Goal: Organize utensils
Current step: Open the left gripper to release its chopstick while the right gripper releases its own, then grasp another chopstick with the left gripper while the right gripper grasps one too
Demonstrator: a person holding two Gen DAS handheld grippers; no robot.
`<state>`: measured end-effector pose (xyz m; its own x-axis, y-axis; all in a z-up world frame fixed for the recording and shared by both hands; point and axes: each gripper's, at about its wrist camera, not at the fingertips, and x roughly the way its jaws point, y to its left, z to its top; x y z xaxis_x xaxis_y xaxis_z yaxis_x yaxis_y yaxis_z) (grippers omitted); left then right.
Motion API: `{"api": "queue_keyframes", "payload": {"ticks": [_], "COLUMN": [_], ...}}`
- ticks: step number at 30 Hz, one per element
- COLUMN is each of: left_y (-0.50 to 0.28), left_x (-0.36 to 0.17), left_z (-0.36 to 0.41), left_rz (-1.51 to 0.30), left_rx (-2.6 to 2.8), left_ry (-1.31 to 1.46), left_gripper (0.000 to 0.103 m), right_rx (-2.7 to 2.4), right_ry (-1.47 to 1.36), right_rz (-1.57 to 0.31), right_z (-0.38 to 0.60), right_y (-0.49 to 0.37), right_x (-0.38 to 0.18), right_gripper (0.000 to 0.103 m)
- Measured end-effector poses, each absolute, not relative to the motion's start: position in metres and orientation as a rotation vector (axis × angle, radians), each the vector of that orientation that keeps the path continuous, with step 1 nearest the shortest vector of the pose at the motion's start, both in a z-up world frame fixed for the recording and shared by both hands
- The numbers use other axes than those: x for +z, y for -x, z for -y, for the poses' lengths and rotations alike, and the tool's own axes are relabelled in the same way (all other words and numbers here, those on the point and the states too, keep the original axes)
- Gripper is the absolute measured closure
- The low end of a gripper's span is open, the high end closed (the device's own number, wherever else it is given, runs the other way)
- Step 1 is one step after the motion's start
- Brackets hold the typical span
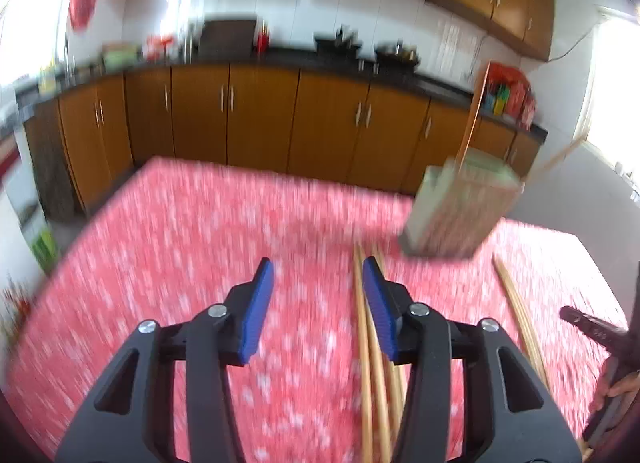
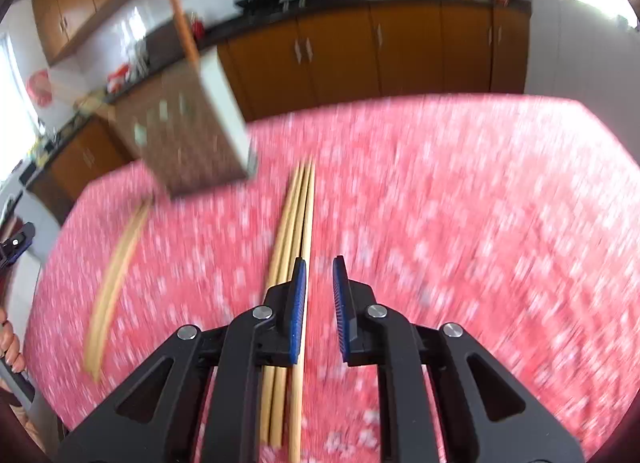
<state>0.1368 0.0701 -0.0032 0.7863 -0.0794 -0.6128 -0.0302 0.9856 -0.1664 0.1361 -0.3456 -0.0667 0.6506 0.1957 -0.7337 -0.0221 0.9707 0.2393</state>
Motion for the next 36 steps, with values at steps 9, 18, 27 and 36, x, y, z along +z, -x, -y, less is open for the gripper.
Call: {"api": "queue_keyframes", "payload": {"ticks": [9, 18, 27, 36], "left_y": [-0.128, -0.134, -0.139, -0.147], "left_x": [-0.051, -0.065, -0.082, -0.087], "left_z": [-0.057, -0.037, -0.023, -0.009], "left_rz": [-0.799, -0.863, -0.935, -0.915], "left_rx": [-0.096, -0.157, -0.173, -0.101], "left_ry": [0.183, 0.147, 0.078, -0.018], "left_gripper": [0.066, 0.078, 0.086, 0.093], "right_rx": [0.15, 0.043, 0.044, 0.059], "right_ry": [-0.178, -0.186, -0.176, -0.137], "right_rz": [-0.919, -0.902, -0.893, -0.886], "right_z": [0.323, 0.338, 0.341, 0.335], "right_y": [-0.132, -0.142, -0.136, -0.133], "right_x": [-0.091, -0.097, -0.095, -0.095], "right_gripper": [0.091, 0.095, 0.095, 0.095]}}
